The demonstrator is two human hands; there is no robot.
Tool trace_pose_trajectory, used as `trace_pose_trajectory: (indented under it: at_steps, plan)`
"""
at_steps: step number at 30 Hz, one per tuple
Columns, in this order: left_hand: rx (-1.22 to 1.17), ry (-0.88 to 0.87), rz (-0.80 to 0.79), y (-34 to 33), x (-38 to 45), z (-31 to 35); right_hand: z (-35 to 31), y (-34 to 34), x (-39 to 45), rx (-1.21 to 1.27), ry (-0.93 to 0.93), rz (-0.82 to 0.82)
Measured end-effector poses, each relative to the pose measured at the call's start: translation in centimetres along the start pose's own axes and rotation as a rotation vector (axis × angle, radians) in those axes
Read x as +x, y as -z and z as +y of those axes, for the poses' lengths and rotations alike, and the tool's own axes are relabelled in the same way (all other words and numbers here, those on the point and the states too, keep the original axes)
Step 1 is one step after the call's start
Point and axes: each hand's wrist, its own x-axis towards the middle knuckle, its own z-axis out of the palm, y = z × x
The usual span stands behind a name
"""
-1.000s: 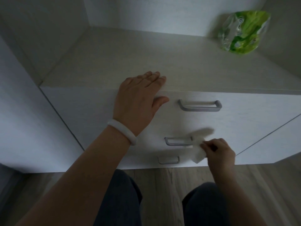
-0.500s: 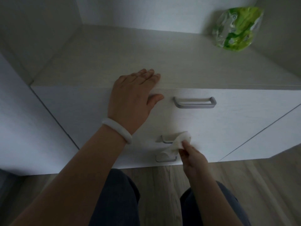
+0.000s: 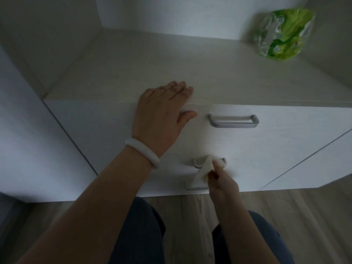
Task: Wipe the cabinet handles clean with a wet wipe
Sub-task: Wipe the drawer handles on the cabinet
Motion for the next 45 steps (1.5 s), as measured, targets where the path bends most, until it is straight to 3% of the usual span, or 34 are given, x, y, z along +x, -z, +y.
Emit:
trace_pose_trajectory:
  at_steps: [9,20,26,30,35,41,45]
  plan:
    - [0.015,-0.013,0.019,0.0,0.0,0.0,2.5,-2.6,-0.3,-0.086,-0.067,-0.206]
    - [0.014,-0.028,0.02,0.0,0.0,-0.1,3.3,-2.7,0.5,0.029,-0.04,-0.161]
    - [0.014,-0.027,0.04,0.0,-0.1,0.0,-1.5,0.0,1.8,-0.026,0.014,0.016]
    - [0.021,-0.016,0.041,-0.1,0.0,0.0,0.1,-1.3,0.6,-0.129,0.081,-0.052]
    - [0.03,-0.038,0.034,0.0,0.0,-0.1,2.2,-3.4,-0.7,-0.156,-0.017,-0.116]
    - [0.008,-0.029,0.029,0.1,0.0,-0.1,-2.7,0.5,0.7,-0.19,0.098,0.023]
    - [-0.005,-0.012,0.029,0.0,0.0,0.0,-4.6,1.7,1.1,-0.348,0.375,0.175]
